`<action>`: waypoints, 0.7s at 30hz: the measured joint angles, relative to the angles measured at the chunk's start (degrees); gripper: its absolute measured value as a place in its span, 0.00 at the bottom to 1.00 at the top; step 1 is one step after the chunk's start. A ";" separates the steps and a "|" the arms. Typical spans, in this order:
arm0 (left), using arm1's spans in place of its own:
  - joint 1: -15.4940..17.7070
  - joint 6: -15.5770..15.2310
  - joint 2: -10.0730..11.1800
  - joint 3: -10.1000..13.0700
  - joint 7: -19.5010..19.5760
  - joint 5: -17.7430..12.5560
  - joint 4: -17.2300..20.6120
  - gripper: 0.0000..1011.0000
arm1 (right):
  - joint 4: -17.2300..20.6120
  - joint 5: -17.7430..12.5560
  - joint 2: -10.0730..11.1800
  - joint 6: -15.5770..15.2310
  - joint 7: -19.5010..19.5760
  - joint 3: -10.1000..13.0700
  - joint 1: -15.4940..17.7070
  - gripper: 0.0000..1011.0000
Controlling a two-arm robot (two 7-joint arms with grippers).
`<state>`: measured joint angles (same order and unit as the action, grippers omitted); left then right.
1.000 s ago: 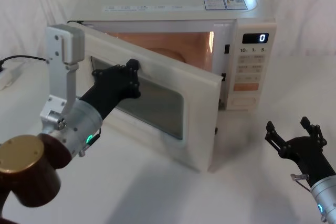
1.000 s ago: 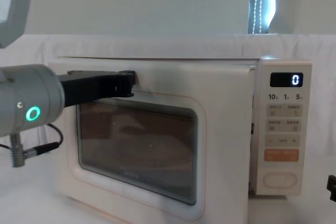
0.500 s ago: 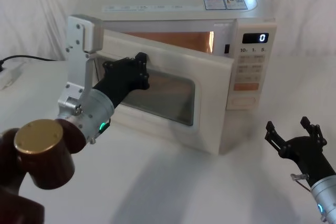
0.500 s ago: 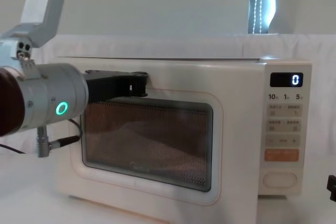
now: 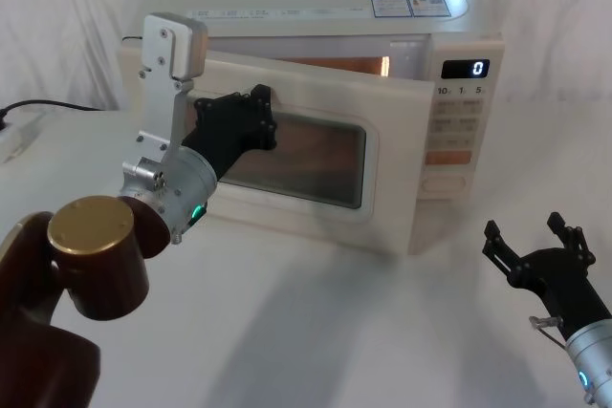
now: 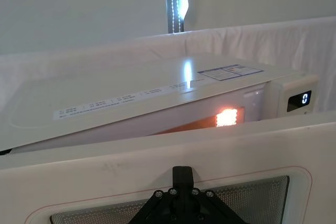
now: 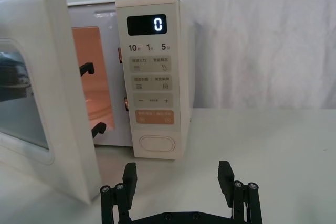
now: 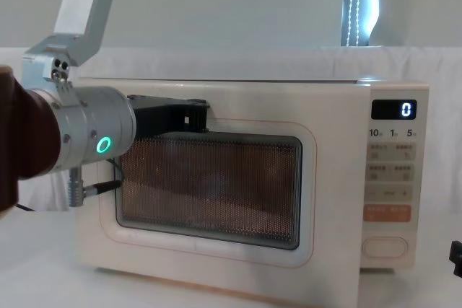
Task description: Press the button to open the microwave door with one hand; close the microwave door with the other hand.
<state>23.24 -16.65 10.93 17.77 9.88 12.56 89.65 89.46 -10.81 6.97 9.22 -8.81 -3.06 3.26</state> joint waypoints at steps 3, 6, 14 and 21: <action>0.30 0.26 -0.68 -0.25 0.00 -0.38 -0.86 0.00 | 0.00 0.00 0.00 0.00 0.00 0.00 0.00 0.99; 0.62 0.46 -1.25 -0.48 0.00 -0.70 -1.52 0.00 | 0.00 0.00 0.00 0.00 0.00 0.00 0.00 0.99; 1.43 0.99 -2.77 -1.18 -0.11 -1.34 -3.10 0.00 | 0.00 0.00 0.00 0.00 0.00 0.00 0.00 0.99; 2.05 1.31 -3.41 -1.38 -0.09 -1.94 -4.06 0.00 | 0.00 0.00 0.00 0.00 0.00 0.00 0.00 0.99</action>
<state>25.30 -15.35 7.52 16.39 9.79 10.61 85.59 89.46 -10.81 6.97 9.22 -8.81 -3.06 3.27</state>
